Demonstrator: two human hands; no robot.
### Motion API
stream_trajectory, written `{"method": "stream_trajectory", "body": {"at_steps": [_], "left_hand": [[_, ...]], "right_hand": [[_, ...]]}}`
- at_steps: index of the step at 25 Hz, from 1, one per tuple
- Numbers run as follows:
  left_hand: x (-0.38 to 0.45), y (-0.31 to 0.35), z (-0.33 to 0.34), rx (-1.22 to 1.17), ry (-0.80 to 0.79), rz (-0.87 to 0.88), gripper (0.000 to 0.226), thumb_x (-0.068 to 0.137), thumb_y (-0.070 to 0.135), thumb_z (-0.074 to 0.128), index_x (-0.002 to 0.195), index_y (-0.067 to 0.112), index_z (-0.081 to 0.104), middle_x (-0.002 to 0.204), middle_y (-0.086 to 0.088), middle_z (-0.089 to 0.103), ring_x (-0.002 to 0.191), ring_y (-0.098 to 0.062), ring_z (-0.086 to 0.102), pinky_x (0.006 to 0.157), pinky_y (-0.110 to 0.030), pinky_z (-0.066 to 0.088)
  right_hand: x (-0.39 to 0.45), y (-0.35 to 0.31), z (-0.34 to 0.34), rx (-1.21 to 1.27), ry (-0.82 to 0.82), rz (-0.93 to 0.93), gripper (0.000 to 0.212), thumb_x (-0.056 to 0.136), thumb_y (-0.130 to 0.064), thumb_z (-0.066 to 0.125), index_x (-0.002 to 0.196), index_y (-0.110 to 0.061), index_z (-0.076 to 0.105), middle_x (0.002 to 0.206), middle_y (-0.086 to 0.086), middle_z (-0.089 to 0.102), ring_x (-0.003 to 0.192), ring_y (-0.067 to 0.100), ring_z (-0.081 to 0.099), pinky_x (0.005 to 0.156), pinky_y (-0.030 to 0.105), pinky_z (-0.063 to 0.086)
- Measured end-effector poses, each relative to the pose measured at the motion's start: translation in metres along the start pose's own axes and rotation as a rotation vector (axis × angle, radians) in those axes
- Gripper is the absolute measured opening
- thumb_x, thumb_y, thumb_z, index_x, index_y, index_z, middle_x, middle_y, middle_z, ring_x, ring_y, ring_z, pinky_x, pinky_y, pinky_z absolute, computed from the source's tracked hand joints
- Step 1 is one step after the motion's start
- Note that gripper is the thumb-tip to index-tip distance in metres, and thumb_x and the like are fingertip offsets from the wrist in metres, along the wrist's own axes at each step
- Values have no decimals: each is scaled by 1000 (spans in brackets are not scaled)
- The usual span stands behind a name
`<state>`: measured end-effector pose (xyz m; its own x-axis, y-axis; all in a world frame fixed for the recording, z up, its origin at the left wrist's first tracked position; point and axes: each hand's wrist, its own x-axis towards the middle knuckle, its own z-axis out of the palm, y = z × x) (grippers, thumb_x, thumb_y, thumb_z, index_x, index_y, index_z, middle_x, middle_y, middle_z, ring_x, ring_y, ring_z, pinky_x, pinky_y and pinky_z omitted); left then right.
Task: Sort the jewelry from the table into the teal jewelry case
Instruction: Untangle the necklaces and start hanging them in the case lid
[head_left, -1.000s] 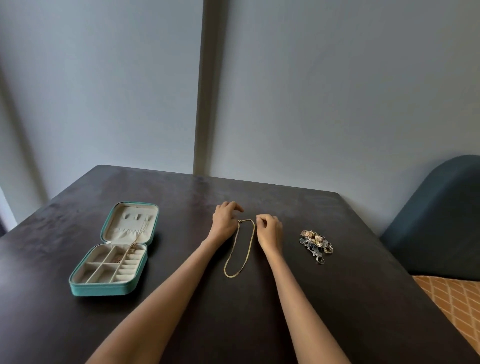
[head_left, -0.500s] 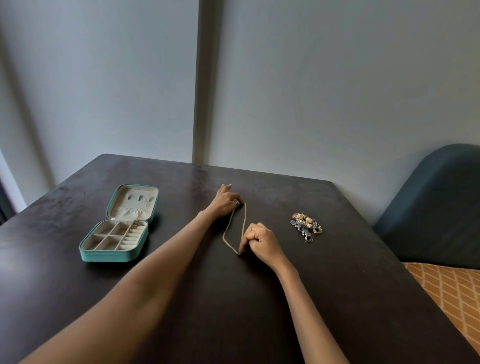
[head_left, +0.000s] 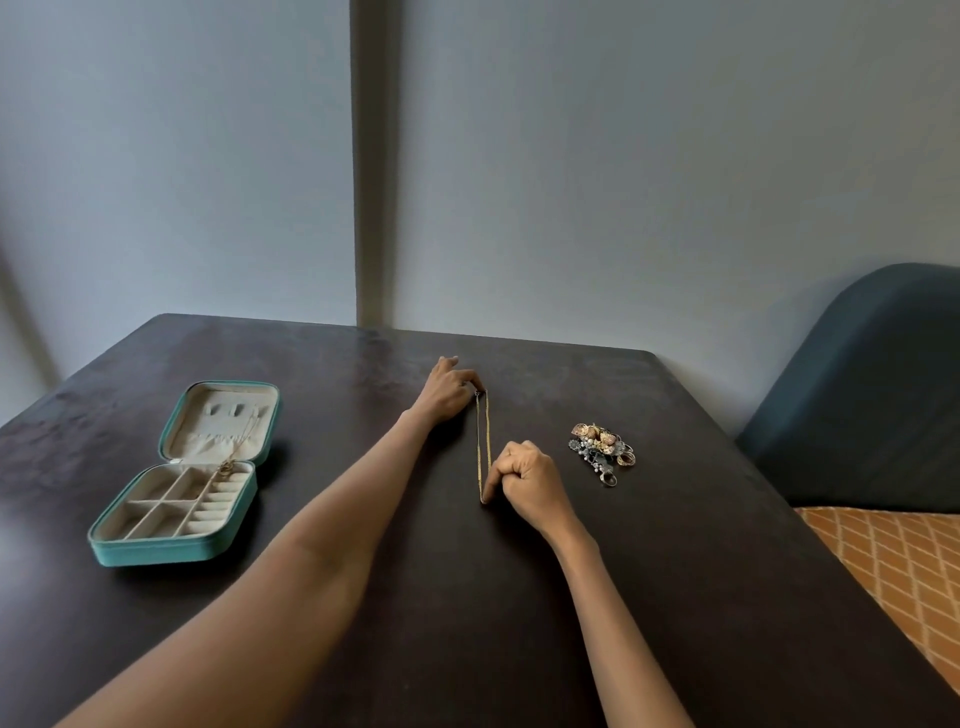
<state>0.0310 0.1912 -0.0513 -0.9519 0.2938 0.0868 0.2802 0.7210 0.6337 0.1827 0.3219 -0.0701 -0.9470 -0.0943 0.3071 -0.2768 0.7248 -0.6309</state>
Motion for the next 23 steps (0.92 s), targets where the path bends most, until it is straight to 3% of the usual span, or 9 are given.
{"method": "stream_trajectory", "body": {"at_steps": [17,23], "left_hand": [[-7,-10,2,-35,112,5,43,84,-2,34,105,12,69,146,-21,27,142,-28,16,112,-34,21],[-10,-13,0,-76,124,27,45,84,-6,35,108,13,67,145,-21,29,141,-30,18,111,-35,21]], "right_hand": [[-6,-1,1,-34,-17,-9,39,58,10,41,48,-18,66,65,-19,60,79,7,51,67,14,40],[-5,-1,1,73,48,46,55,67,13,43,47,-36,59,68,-9,61,79,9,51,73,17,41]]}}
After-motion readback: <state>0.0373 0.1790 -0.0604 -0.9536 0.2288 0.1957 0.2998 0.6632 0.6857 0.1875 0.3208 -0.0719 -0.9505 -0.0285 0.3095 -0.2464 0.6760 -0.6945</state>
